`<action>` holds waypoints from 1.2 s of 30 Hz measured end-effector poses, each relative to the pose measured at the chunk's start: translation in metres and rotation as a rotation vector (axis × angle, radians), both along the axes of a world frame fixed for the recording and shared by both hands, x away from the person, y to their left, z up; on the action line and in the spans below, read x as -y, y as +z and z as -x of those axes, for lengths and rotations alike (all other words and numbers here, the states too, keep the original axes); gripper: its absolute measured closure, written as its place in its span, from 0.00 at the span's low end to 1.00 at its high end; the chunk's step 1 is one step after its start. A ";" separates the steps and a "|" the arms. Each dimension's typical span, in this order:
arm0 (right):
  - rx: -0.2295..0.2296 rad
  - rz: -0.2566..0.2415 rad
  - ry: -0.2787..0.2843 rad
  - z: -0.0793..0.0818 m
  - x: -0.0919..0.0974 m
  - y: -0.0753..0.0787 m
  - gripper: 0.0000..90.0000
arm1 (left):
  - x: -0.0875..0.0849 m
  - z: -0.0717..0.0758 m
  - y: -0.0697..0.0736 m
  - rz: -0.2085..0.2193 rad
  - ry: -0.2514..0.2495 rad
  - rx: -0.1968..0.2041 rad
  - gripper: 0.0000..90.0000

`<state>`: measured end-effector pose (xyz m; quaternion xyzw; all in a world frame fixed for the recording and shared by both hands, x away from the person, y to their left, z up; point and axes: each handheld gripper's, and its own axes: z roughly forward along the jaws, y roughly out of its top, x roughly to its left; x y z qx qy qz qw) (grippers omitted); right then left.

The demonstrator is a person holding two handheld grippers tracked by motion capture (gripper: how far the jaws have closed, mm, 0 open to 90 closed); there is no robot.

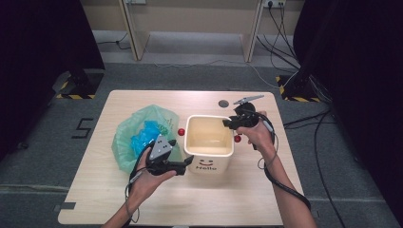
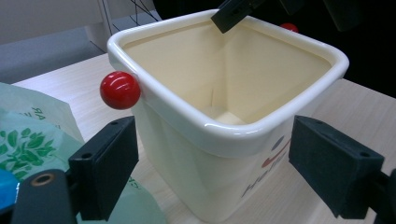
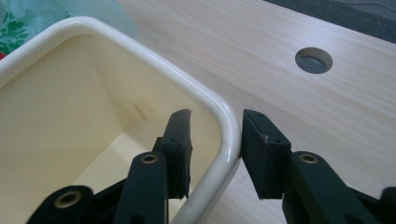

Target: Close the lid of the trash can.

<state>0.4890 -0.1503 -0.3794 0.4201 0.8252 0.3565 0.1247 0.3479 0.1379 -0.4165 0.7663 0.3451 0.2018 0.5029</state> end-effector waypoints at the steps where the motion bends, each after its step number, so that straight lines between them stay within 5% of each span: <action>1: 0.008 0.018 0.001 0.000 -0.001 0.000 0.74 | 0.000 0.000 0.000 0.002 -0.001 -0.002 0.17; 14: 0.028 0.053 0.001 -0.004 -0.008 0.000 0.75 | 0.002 0.004 -0.001 -0.001 -0.015 -0.003 0.17; 24: 0.022 -0.047 -0.044 0.008 0.009 0.009 0.48 | -0.004 0.011 -0.010 0.022 -0.027 -0.042 0.16; 36: 0.035 -0.163 -0.098 0.031 0.048 0.001 0.31 | -0.010 0.019 -0.025 0.052 -0.040 -0.064 0.16</action>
